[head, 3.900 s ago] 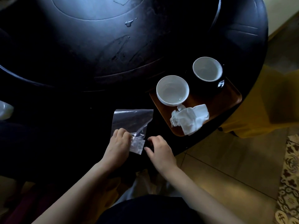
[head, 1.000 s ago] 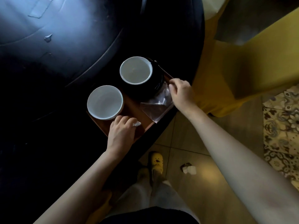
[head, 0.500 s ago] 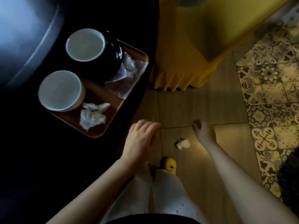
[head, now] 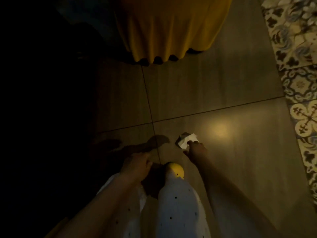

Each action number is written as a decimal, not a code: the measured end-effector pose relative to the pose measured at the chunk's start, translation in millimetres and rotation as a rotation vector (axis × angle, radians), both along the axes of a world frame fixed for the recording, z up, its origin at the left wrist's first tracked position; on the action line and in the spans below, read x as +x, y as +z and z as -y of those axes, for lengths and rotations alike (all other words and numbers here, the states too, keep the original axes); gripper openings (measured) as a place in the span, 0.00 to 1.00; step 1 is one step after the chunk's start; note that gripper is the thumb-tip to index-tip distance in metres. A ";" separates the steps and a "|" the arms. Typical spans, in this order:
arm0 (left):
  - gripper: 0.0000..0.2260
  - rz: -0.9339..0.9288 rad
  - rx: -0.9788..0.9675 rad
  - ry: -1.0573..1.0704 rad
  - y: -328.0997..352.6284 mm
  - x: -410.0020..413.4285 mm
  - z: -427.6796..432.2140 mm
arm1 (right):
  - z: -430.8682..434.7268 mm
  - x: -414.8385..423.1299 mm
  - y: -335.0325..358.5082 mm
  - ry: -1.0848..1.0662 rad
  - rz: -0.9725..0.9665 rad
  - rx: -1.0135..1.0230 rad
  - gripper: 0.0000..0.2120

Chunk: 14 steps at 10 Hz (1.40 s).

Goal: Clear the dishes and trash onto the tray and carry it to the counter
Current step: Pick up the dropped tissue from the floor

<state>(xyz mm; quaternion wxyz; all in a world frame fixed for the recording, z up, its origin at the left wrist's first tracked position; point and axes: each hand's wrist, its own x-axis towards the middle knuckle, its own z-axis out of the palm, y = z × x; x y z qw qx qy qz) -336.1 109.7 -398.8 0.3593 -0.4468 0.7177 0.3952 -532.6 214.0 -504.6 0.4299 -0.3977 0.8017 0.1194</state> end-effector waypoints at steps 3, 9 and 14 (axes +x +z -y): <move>0.17 0.145 -0.211 -0.294 -54.0 -5.5 9.1 | -0.1 -3.3 -153.6 -0.046 -0.057 0.036 0.30; 0.16 -0.038 -0.277 -0.135 -0.7 45.5 -13.2 | 38.0 12.5 -69.5 -0.098 0.106 -0.270 0.10; 0.11 -0.062 -0.023 0.308 258.8 47.3 -3.6 | 96.5 86.1 329.6 0.220 0.212 -0.500 0.11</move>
